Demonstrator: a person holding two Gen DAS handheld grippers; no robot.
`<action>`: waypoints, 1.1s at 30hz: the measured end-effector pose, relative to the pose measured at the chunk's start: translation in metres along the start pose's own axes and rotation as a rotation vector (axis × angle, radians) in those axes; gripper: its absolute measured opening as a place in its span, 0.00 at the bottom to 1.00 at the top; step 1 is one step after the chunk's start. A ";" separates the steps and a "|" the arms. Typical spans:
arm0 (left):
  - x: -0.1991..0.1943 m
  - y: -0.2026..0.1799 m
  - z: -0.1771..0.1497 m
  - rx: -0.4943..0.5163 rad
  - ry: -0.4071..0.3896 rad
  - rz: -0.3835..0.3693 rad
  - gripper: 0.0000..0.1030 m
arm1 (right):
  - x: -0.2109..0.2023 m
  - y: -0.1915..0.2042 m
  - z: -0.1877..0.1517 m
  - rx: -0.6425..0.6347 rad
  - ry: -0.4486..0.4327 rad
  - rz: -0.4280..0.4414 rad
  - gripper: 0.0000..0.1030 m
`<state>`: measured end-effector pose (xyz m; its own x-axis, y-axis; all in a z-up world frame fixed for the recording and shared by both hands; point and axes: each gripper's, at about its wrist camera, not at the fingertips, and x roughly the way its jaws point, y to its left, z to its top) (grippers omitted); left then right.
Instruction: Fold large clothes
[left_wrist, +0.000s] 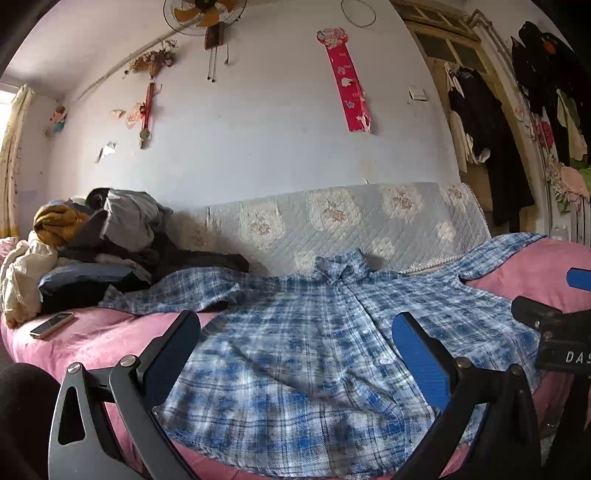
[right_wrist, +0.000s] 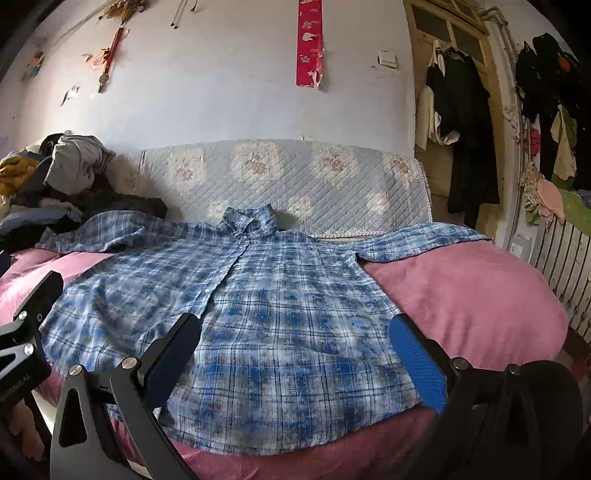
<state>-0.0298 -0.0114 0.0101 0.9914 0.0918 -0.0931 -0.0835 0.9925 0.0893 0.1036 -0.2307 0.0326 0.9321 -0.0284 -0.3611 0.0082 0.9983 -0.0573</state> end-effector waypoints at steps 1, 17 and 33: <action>0.001 0.000 -0.001 -0.003 0.006 -0.002 1.00 | 0.001 -0.001 0.000 0.004 0.003 0.000 1.00; 0.009 -0.006 -0.007 0.023 0.054 0.005 1.00 | 0.000 0.006 -0.007 -0.020 0.020 0.006 1.00; 0.019 -0.002 -0.011 0.002 0.128 -0.032 1.00 | 0.008 0.011 -0.011 -0.045 0.083 0.019 1.00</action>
<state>-0.0122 -0.0109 -0.0028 0.9726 0.0700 -0.2216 -0.0520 0.9949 0.0862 0.1069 -0.2201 0.0188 0.8989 -0.0151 -0.4380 -0.0274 0.9955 -0.0905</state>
